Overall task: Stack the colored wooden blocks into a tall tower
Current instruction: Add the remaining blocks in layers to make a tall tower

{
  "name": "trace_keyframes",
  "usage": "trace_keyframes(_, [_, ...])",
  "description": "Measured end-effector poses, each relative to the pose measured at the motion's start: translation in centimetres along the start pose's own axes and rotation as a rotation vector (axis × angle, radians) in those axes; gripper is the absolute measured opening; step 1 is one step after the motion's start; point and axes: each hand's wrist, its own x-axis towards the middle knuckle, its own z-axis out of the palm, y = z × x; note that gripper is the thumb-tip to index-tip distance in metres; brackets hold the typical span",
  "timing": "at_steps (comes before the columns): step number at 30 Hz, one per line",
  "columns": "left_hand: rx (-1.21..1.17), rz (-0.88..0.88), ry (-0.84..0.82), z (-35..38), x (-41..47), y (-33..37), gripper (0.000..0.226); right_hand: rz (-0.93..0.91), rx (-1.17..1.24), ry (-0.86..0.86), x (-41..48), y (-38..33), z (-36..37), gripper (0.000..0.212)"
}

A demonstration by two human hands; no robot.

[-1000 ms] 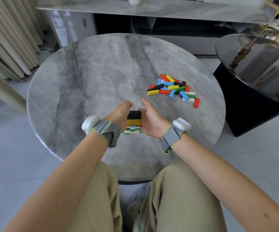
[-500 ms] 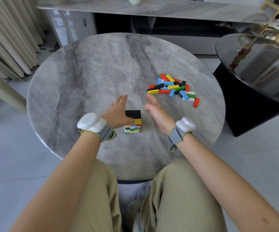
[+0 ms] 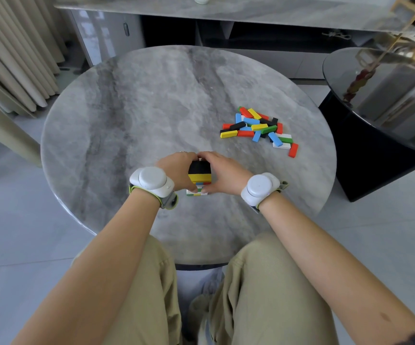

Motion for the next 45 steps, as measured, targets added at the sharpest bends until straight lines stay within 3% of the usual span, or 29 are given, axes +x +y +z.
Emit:
trace_keyframes(9, [0.052, -0.045, 0.022, 0.07, 0.01, 0.35, 0.056, 0.035, -0.041, 0.016, -0.06, -0.47, -0.32, 0.063])
trace_keyframes(22, [0.026, -0.070, -0.012, -0.07, 0.27, 0.42, 0.053, 0.078, -0.055, 0.009, -0.23, -0.75, -0.75, 0.056])
trace_keyframes(29, [0.097, -0.092, 0.032, 0.34, 0.29, 0.13, 0.068, 0.078, -0.091, -0.022, -0.45, -0.61, -0.63, 0.068])
trace_keyframes(35, [0.142, -0.125, -0.003, 0.20, 0.17, 0.16, 0.052, 0.097, -0.113, -0.044, -0.21, -0.69, -0.47, 0.062])
trace_keyframes(45, [0.163, -0.132, 0.000, 0.31, 0.40, 0.22, 0.048, 0.096, -0.118, -0.045, -0.10, -0.75, -0.38, 0.054])
